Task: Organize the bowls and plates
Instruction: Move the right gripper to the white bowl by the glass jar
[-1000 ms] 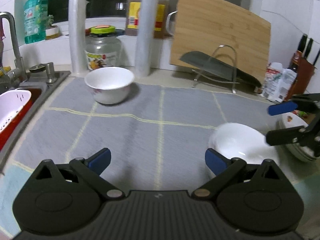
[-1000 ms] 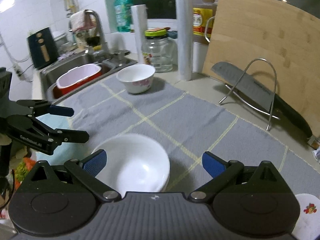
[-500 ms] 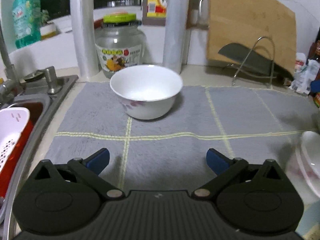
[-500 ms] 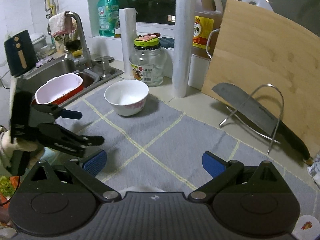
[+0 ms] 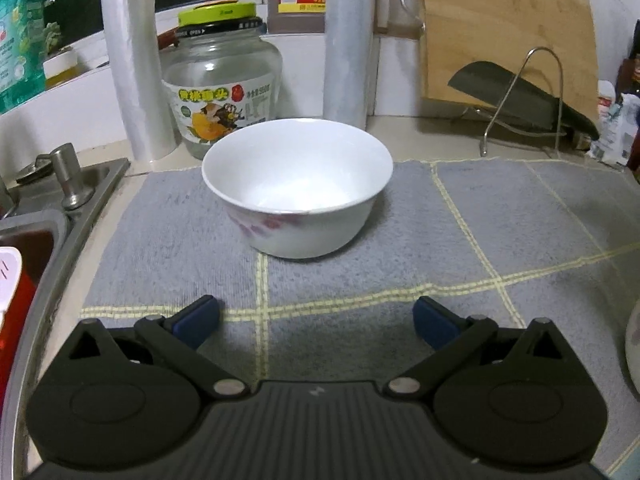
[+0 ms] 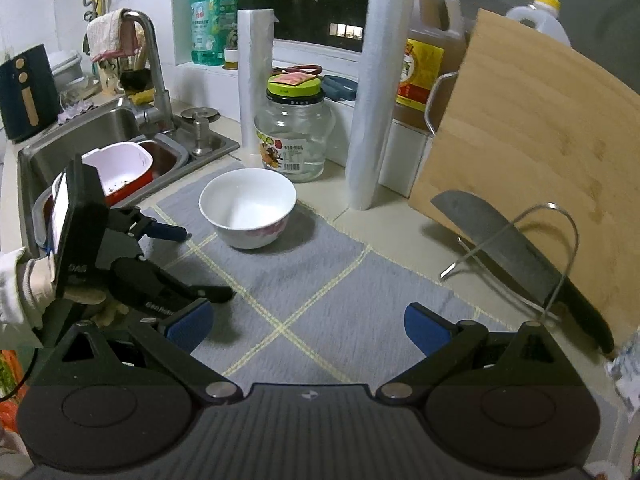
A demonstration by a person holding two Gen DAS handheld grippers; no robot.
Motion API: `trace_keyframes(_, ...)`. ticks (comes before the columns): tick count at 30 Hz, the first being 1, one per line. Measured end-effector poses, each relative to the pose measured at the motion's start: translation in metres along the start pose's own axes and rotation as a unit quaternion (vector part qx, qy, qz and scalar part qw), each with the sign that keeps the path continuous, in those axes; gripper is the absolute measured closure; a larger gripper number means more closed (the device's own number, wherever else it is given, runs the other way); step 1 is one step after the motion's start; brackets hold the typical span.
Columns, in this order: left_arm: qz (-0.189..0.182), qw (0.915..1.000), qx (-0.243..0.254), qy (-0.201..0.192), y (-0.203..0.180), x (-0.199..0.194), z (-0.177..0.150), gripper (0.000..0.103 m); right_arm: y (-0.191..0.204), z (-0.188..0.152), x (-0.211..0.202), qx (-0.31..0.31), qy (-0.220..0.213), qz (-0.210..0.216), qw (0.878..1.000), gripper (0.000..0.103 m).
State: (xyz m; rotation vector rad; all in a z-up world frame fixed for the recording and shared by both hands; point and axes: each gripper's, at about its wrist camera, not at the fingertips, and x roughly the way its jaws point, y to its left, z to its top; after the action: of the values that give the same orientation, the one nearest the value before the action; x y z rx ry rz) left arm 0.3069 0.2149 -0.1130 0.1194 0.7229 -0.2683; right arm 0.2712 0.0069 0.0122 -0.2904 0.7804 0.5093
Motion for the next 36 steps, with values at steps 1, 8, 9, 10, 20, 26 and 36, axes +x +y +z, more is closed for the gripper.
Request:
trace_keyframes(1, -0.002, 1.0000, 0.002, -0.001, 0.000, 0.000, 0.000, 0.000, 0.001, 0.003, 0.003, -0.005, 0.001, 0.000, 1.000, 0.000)
trace_keyframes(8, 0.001, 0.9998, 0.001, -0.019, 0.006, 0.004, 0.008, 0.001, 0.005, 0.031, 0.031, -0.031, 0.010, 0.022, 0.999, 0.000)
trace_keyframes(9, 0.010, 0.9995, 0.005, -0.031, 0.006, 0.003, 0.010, 0.001, 0.006, 0.034, 0.035, -0.034, 0.012, 0.026, 0.999, 0.000)
trace_keyframes(10, 0.020, 0.9989, 0.009, -0.041, 0.006, 0.002, 0.012, 0.001, 0.007, 0.039, 0.041, -0.038, 0.014, 0.031, 0.999, 0.000)
trace_keyframes(20, 0.028, 0.9969, 0.006, -0.074, 0.007, 0.005, 0.021, 0.001, 0.007, 0.075, 0.097, -0.040, 0.029, 0.093, 0.994, 0.001)
trace_keyframes(26, 0.024, 0.9962, 0.006, -0.084, 0.009, 0.006, 0.023, 0.003, 0.011, 0.091, 0.131, -0.051, 0.042, 0.109, 0.992, 0.008)
trace_keyframes(36, 0.013, 0.9959, 0.007, -0.089, 0.011, 0.009, 0.027, 0.010, 0.008, 0.105, 0.180, -0.038, 0.064, 0.120, 0.990, 0.024)
